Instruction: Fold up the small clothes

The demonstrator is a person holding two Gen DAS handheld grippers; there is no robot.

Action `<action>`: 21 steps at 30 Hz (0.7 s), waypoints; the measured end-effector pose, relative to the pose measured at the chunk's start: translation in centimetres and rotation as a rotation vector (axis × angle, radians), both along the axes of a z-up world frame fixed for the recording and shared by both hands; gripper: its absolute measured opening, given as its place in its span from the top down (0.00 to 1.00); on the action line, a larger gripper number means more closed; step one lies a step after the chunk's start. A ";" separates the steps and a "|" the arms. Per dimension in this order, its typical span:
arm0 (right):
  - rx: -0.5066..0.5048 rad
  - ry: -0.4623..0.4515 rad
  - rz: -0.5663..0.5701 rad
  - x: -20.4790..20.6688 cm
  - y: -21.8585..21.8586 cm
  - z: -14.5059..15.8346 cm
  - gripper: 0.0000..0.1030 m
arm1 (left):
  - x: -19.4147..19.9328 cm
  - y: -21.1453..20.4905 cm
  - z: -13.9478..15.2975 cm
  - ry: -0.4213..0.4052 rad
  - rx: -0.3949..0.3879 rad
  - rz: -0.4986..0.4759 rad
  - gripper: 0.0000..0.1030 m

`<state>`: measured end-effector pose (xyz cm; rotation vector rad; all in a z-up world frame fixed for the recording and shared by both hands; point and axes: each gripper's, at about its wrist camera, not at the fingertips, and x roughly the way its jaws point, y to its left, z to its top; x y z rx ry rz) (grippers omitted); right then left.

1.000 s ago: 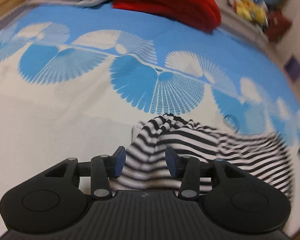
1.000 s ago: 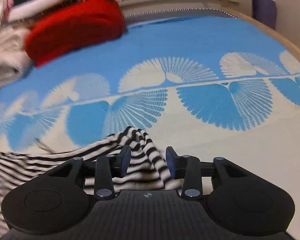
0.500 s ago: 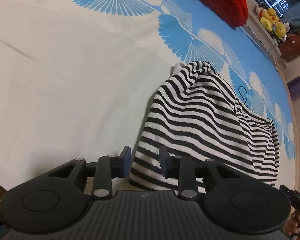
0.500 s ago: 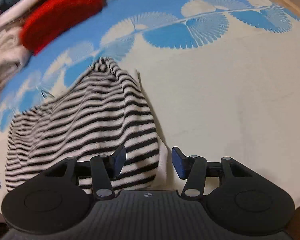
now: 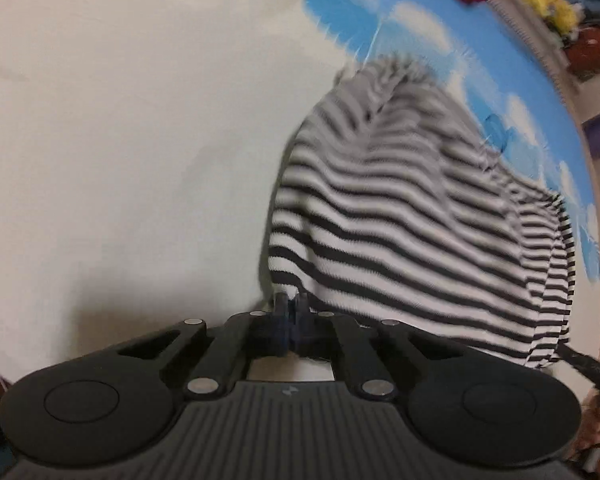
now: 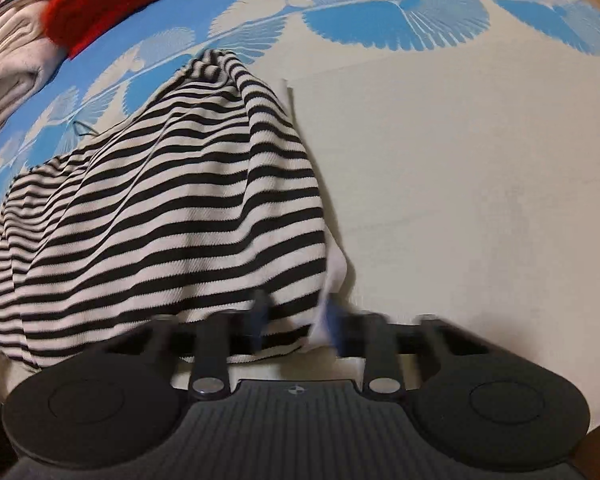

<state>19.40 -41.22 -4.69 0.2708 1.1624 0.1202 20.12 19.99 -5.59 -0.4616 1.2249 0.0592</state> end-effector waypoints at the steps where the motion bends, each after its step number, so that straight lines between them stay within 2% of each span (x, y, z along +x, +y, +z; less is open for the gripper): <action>1: 0.015 -0.020 -0.002 -0.2 -0.3 0.5 0.90 | -0.4 0.3 1.5 -0.077 0.070 0.025 1.00; 2: 0.045 -0.052 -0.019 -0.4 -0.9 1.2 0.91 | -1.0 0.4 2.9 -0.150 0.110 0.040 1.00; 3: 0.085 -0.094 -0.049 -0.8 -1.7 2.2 0.92 | -1.7 0.7 4.2 -0.226 0.103 0.039 1.00; 4: 0.135 -0.140 -0.085 -1.3 -2.7 3.2 0.93 | -2.3 0.7 4.8 -0.255 0.109 0.025 1.00; 5: 0.176 -0.173 -0.113 -1.8 -3.6 4.0 0.94 | -2.4 0.5 4.5 -0.230 0.140 -0.002 1.00; 6: 0.192 -0.184 -0.130 -2.2 -4.3 4.3 0.94 | -2.3 0.5 3.2 -0.144 0.169 -0.018 1.00; 7: 0.178 -0.166 -0.140 -2.4 -4.7 4.1 0.95 | -2.1 0.8 1.7 -0.050 0.159 -0.015 1.00; 9: 0.097 -0.047 -0.158 -2.2 -5.1 2.2 1.00 | -1.8 0.9 0.1 0.040 0.162 -0.033 0.99; 10: 0.044 0.022 -0.165 -2.0 -5.1 1.1 1.00 | -1.7 0.7 0.0 0.051 0.166 -0.048 0.99; 11: -0.050 0.079 -0.159 -1.9 -4.9 0.1 1.00 | -1.7 0.7 0.1 0.046 0.157 -0.045 0.98; 12: -0.107 0.115 -0.148 -1.8 -4.8 -0.5 1.00 | -1.7 0.6 0.4 0.032 0.145 -0.036 0.97; 13: -0.098 0.122 -0.155 -1.7 -5.0 -0.6 1.00 | -1.8 0.6 1.0 0.007 0.146 -0.023 0.96; 15: -0.019 0.043 -0.195 -1.8 -5.5 0.7 0.98 | -2.1 0.6 2.4 -0.065 0.151 0.004 0.90; 17: 0.024 -0.089 -0.201 -2.0 -5.4 2.6 0.97 | -2.3 0.5 3.5 -0.135 0.118 0.013 0.90; 18: 0.041 -0.129 -0.196 -2.0 -5.1 3.1 0.90 | -2.2 0.3 3.7 -0.157 0.085 0.003 0.90; 19: 0.065 -0.144 -0.187 -1.7 -4.9 3.2 0.73 | -1.7 0.0 3.8 -0.164 0.059 -0.015 0.90; 21: 0.101 -0.099 -0.160 -1.0 -4.2 2.3 0.51 | -1.2 -1.0 3.6 -0.156 0.029 -0.062 0.90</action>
